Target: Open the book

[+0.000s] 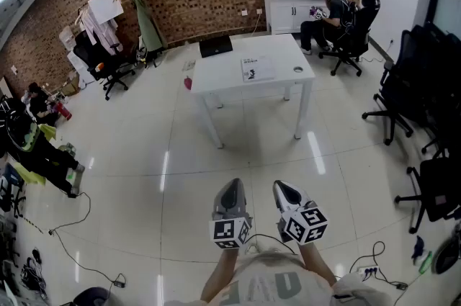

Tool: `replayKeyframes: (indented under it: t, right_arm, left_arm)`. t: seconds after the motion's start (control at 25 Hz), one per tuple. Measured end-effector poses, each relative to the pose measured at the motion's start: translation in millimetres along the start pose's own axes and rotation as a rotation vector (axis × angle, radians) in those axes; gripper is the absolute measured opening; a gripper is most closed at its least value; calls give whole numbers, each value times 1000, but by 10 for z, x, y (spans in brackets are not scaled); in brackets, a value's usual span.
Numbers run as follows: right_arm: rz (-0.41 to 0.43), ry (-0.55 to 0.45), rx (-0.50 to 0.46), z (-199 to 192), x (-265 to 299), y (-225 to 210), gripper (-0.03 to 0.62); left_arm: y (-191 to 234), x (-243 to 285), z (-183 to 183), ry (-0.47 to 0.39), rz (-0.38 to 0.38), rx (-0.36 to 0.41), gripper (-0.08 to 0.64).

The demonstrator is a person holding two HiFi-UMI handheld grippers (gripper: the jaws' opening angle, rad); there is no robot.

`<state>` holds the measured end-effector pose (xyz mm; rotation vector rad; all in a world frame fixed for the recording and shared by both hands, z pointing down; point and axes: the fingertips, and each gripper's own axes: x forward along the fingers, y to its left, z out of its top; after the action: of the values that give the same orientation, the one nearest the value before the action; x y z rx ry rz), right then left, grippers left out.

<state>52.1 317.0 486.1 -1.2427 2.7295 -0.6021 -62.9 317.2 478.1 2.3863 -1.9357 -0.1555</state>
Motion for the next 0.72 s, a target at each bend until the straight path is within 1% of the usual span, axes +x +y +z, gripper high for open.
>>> replayKeyframes:
  t: [0.24,0.36,0.48,0.6,0.72]
  right_arm:
    - [6,-14,-14,44,-34,8,3]
    - [0,-19,3,65,-66,-68,3]
    - [-3,-30,12,103,-103,-149,3]
    - [16,-56,40,158,-160,-204,3]
    - [16,-42,37,149,-223,-308,5]
  left_arm:
    - [-66,6,40,-5,-5,13,11]
    - [-110,33,21,0,-5,20,11]
    - [-146,72,15,0,-3,12,11]
    - [-198,103,-12,4,1,2,11]
    - [-260,126,-111,18,14,-16,11]
